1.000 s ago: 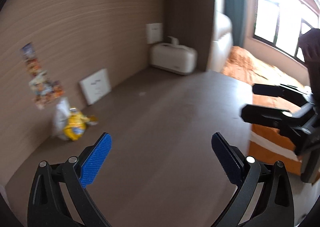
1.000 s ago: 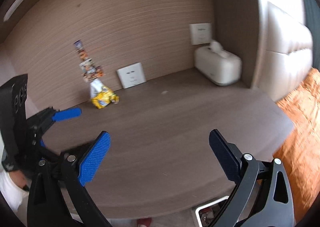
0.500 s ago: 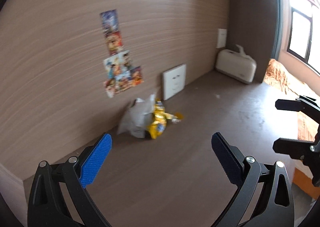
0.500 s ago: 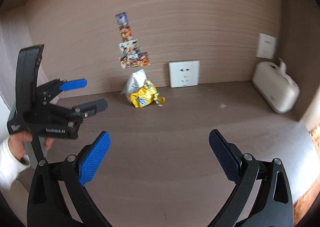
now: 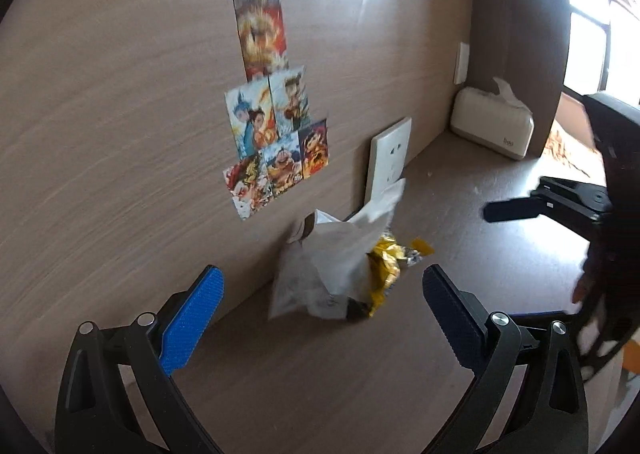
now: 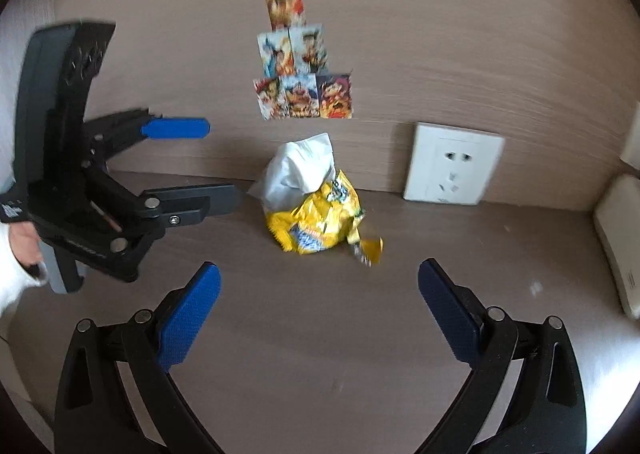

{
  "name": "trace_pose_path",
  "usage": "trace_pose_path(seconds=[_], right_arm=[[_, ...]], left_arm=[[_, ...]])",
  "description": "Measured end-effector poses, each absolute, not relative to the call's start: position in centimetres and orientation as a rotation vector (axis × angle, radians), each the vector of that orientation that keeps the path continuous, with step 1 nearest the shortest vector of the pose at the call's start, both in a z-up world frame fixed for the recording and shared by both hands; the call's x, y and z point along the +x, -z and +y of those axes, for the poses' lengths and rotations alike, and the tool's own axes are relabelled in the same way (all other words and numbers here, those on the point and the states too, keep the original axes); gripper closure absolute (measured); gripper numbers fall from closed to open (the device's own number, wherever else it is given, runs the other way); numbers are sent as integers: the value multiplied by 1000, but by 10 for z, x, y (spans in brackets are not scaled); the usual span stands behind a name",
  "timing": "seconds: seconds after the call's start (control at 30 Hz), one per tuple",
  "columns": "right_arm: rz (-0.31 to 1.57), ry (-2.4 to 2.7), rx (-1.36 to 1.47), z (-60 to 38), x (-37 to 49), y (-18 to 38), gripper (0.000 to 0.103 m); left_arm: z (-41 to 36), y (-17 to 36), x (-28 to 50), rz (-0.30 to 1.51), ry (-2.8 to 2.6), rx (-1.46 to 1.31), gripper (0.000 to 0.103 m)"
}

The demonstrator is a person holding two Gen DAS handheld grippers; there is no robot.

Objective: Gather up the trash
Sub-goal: 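Grasp the white plastic bag with the left tool while the right tool grasps the yellow snack bag, then carry the white bag and yellow snack bag over the white bin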

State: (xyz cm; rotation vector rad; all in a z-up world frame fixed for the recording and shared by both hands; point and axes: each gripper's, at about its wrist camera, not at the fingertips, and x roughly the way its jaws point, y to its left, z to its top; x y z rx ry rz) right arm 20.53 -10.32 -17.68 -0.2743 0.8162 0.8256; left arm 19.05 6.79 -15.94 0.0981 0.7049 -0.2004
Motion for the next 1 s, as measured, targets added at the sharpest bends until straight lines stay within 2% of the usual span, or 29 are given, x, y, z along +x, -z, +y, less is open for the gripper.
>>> trace_pose_path(seconds=[0.07, 0.3, 0.33, 0.37, 0.43, 0.47, 0.53, 0.57, 0.6, 0.77, 0.87, 1.0], right_arm=[[842, -842, -296, -90, 219, 186, 5], [857, -883, -381, -59, 244, 204, 7], [853, -886, -386, -57, 246, 204, 9], [855, -892, -398, -54, 248, 205, 14], [859, -899, -416, -51, 250, 208, 28], [865, -907, -414, -50, 253, 210, 39], [877, -914, -404, -51, 255, 210, 46], [889, -921, -395, -53, 256, 210, 53], [901, -934, -375, -55, 256, 209, 63], [931, -926, -302, -80, 249, 200, 64], [931, -891, -236, -103, 241, 189, 71], [925, -867, -156, -131, 220, 171, 72]], left_arm=[[70, 164, 201, 711, 206, 108, 16], [69, 183, 225, 762, 269, 76, 31], [67, 186, 228, 769, 277, 76, 37], [65, 188, 231, 773, 287, 72, 46], [63, 191, 235, 787, 293, 73, 53], [61, 192, 236, 789, 298, 71, 56], [59, 191, 238, 790, 295, 74, 61], [58, 190, 237, 794, 300, 72, 67], [56, 188, 236, 794, 301, 74, 70], [53, 179, 224, 792, 262, 104, 81], [57, 172, 210, 796, 251, 77, 83], [46, 156, 184, 776, 258, 84, 84]])
